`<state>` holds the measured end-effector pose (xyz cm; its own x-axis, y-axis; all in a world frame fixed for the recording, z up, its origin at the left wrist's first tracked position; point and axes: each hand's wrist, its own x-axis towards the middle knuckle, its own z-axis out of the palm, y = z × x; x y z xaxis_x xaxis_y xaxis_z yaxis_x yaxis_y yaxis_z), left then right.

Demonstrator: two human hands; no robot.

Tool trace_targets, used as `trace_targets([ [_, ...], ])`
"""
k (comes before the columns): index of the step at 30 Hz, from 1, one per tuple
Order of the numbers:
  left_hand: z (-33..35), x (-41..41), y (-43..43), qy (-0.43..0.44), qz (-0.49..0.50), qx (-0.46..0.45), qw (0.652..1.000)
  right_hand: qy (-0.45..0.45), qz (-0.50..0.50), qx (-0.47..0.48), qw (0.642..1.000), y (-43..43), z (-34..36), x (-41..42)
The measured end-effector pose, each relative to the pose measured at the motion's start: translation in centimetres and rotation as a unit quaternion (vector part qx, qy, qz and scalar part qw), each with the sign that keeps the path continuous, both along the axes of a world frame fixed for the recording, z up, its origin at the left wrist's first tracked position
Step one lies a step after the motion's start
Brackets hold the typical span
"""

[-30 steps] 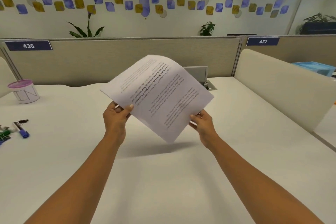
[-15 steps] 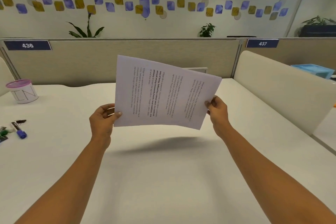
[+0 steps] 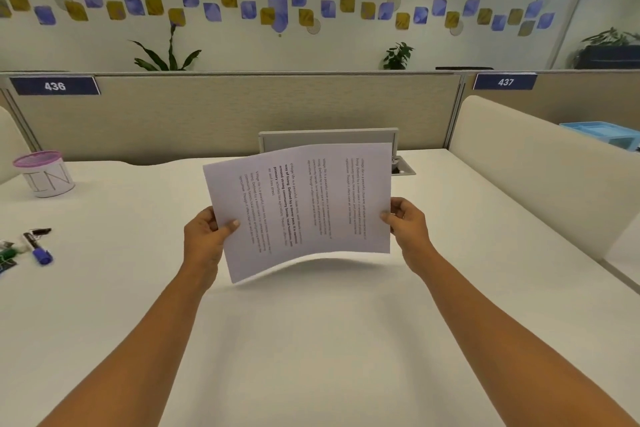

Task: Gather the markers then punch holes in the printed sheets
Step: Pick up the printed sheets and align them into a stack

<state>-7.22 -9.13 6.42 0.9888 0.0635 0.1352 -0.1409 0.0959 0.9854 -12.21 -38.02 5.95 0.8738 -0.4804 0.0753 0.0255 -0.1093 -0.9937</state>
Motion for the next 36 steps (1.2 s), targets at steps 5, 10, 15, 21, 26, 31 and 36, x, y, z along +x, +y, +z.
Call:
trace_targets([
  [5, 0.4, 0.0, -0.2, -0.013, -0.002, 0.012, 1.000, -0.014, -0.015, 0.029, 0.999, -0.6, -0.1, 0.1],
  [10, 0.3, -0.4, -0.8, 0.004, -0.017, 0.022, 1.000, -0.004, -0.032, 0.022, 0.999, -0.9, -1.1, 0.0],
  [15, 0.5, -0.5, -1.2, 0.019, -0.010, 0.030, 0.999, 0.022, -0.070, -0.022, 0.997, -1.4, -1.7, -0.1],
  [21, 0.3, -0.5, -1.3, 0.033, 0.004, 0.013, 0.999, 0.067, -0.121, -0.032, 0.990, -1.7, -2.7, -0.2],
  [26, -0.4, -0.7, -2.2, 0.066, 0.034, -0.056, 0.996, 0.144, 0.041, 0.013, 0.989, -1.4, -3.1, -0.4],
  [31, -1.3, -1.2, -3.8, 0.109, 0.073, -0.126, 0.983, 0.215, 0.169, 0.039, 0.961, 0.4, -2.1, -0.9],
  [36, -1.2, -2.1, -5.5, 0.137, 0.088, -0.185, 0.969, 0.239, 0.184, 0.118, 0.946, 2.2, -2.1, -0.6],
])
